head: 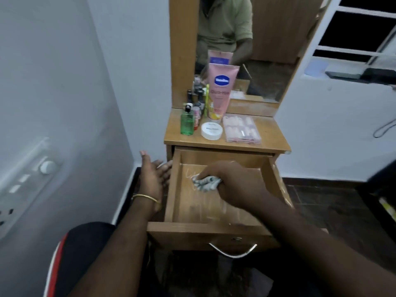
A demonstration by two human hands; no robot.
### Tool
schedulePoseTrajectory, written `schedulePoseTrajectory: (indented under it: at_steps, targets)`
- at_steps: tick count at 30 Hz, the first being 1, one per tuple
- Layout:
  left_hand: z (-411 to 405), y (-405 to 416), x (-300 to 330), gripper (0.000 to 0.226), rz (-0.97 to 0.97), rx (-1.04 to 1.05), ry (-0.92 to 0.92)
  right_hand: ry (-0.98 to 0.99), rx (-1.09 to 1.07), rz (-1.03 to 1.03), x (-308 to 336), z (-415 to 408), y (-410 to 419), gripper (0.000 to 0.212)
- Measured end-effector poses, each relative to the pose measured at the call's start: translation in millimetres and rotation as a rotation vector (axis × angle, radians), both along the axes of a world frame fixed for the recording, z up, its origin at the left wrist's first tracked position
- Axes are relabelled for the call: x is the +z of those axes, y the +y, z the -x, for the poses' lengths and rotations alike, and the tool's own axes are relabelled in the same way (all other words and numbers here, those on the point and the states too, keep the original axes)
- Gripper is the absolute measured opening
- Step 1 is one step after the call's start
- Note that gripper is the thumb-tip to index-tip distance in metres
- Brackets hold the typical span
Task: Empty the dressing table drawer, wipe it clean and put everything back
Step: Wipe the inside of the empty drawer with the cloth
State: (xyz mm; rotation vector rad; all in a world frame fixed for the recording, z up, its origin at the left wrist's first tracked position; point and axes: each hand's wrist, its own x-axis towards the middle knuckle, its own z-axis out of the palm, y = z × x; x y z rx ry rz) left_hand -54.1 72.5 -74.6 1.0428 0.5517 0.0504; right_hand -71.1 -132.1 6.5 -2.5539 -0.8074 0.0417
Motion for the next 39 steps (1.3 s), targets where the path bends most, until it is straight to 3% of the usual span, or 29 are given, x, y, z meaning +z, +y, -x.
schedulePoseTrajectory:
  at_steps: [6,9,14,18,22,27,30,35,39]
  targets:
    - [-5.1,3.0,-7.1,0.089,0.004,-0.021,-0.006,-0.064,-0.041,0.117,-30.0,-23.5,83.4,0.025]
    - [-7.9,1.8,-10.9,0.089,0.015,0.006,0.004,-0.226,-0.089,0.221,-41.0,-47.0,99.0,0.022]
    - [-14.4,3.4,-18.9,0.086,-0.017,0.012,0.016,-0.305,-0.135,0.302,-48.7,-64.9,110.9,0.025]
    - [-14.6,4.8,-20.8,0.093,-0.024,0.010,0.000,-0.228,-0.072,0.330,-47.8,-53.2,105.4,0.023]
    - [-13.1,8.0,-19.7,0.095,-0.014,-0.060,-0.014,-0.072,0.199,0.349,-25.7,-18.1,84.7,0.038]
    - [-8.5,8.1,-17.3,0.100,-0.065,-0.107,-0.021,0.133,0.510,0.250,-26.1,14.8,63.1,0.027]
    - [-6.6,9.6,-16.4,0.103,-0.050,-0.110,-0.018,0.239,0.431,0.242,-24.4,1.7,62.1,0.032]
    - [-3.9,9.9,-13.8,0.102,-0.033,-0.113,-0.019,-0.106,0.226,0.336,-26.2,-29.7,75.2,0.038]
    - [-4.1,10.9,-12.7,0.102,-0.030,-0.112,-0.010,-0.136,0.308,0.347,-28.6,-20.8,77.0,0.037]
